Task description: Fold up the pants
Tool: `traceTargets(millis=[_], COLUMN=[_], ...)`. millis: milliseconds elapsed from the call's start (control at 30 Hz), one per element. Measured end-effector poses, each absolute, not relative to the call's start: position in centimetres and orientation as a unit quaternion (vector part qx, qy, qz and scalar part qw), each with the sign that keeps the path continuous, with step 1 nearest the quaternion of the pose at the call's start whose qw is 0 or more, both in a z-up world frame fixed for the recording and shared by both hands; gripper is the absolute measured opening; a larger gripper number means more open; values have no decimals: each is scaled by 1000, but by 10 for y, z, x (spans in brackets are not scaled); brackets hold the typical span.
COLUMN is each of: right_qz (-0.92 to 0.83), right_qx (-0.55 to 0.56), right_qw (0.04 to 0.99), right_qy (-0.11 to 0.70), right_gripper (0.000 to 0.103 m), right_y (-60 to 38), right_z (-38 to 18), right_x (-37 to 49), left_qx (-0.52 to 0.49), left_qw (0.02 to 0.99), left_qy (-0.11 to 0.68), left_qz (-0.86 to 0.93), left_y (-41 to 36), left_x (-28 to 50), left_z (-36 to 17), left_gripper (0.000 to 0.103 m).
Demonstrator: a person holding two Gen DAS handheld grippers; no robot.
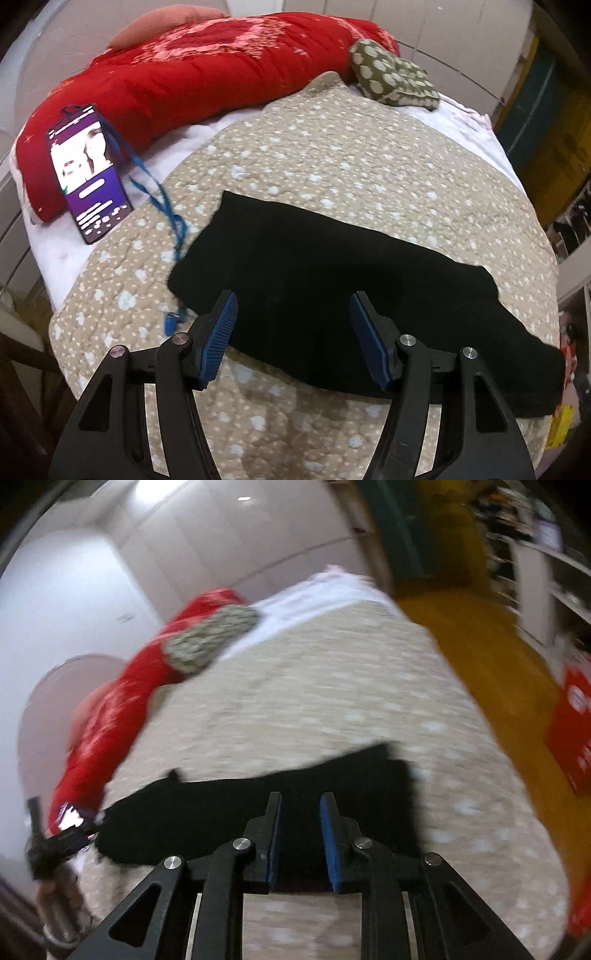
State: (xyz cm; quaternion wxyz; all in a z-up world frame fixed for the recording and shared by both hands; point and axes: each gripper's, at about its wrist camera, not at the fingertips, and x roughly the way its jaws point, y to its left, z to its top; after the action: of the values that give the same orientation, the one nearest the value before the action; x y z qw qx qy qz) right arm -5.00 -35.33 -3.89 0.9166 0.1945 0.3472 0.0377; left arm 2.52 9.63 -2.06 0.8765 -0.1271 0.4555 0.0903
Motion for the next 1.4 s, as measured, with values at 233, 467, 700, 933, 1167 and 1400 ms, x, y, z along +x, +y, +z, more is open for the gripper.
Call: traceTargets(millis=[233, 467, 700, 933, 1167, 1400], right_qz=[157, 147, 95, 122, 139, 153], right_qx=[85, 43, -3, 7, -10, -13], right_qw=[913, 888, 907, 905, 905, 894], right_qy=[368, 433, 411, 408, 402, 422], right_gripper=[23, 28, 28, 31, 31, 31], right_y=[-224, -151, -133, -150, -155, -152], right_z=[-49, -98, -115, -86, -76, -99], right_x=[38, 120, 150, 117, 66, 39], left_qx=[-142, -112, -84, -85, -90, -95], left_qw=[868, 862, 861, 867, 880, 882], left_qy=[460, 477, 482, 469, 451, 453], left_qz=[119, 130, 142, 141, 119, 87], left_y=[120, 119, 115, 109, 88, 61], left_x=[30, 52, 70, 60, 43, 32], left_z=[-29, -52, -65, -54, -35, -41], left_gripper=[63, 63, 68, 68, 68, 68])
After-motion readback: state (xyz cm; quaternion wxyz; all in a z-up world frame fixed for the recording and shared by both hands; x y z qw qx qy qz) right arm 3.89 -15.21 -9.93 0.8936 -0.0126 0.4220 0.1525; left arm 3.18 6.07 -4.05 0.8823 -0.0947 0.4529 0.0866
